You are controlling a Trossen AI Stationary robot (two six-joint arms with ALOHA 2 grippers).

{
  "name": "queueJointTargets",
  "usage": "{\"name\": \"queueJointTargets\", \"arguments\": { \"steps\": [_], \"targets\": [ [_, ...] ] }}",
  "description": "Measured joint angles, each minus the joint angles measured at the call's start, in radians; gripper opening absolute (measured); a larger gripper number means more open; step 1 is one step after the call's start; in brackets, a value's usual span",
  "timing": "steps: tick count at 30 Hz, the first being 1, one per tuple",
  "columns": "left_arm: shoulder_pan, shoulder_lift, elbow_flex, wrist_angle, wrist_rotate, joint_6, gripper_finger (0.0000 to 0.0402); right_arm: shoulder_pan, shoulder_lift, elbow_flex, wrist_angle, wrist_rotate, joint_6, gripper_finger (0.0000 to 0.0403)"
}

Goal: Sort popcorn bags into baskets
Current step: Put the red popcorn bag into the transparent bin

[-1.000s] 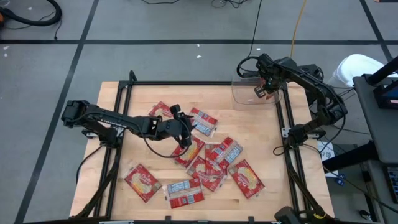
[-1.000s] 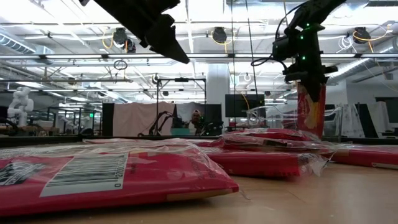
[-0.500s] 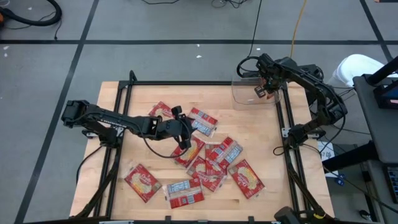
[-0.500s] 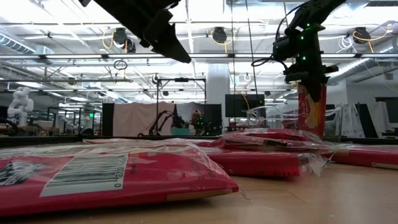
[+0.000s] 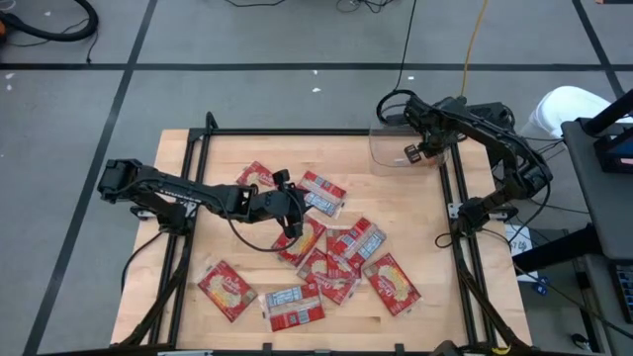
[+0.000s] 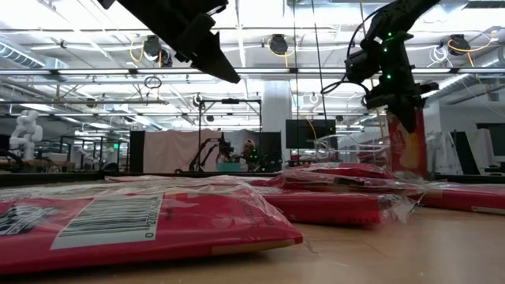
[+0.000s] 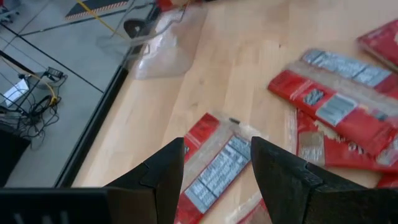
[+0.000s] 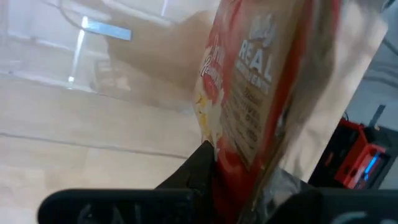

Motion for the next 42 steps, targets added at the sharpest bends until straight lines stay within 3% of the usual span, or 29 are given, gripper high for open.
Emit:
{"name": "queueJointTargets", "arguments": {
  "steps": [10,22,30,42],
  "targets": [
    [0.0,0.0,0.0,-0.028,0.0,0.0,0.0191,0.069,0.0,-0.066,0.091,-0.066,0.054,0.0038],
    [0.0,0.0,0.0,-0.026,0.0,0.001,0.0191,0.162,0.0,-0.066,0.435,-0.122,0.073,0.0038],
    [0.0,0.0,0.0,-0.024,0.0,0.003,0.0191,0.224,0.0,-0.066,0.576,-0.162,0.086,0.0024],
    [0.0,0.0,0.0,-0.024,0.0,0.002,0.0191,0.27,0.0,-0.066,0.655,-0.156,0.122,0.0021]
  ]
}}
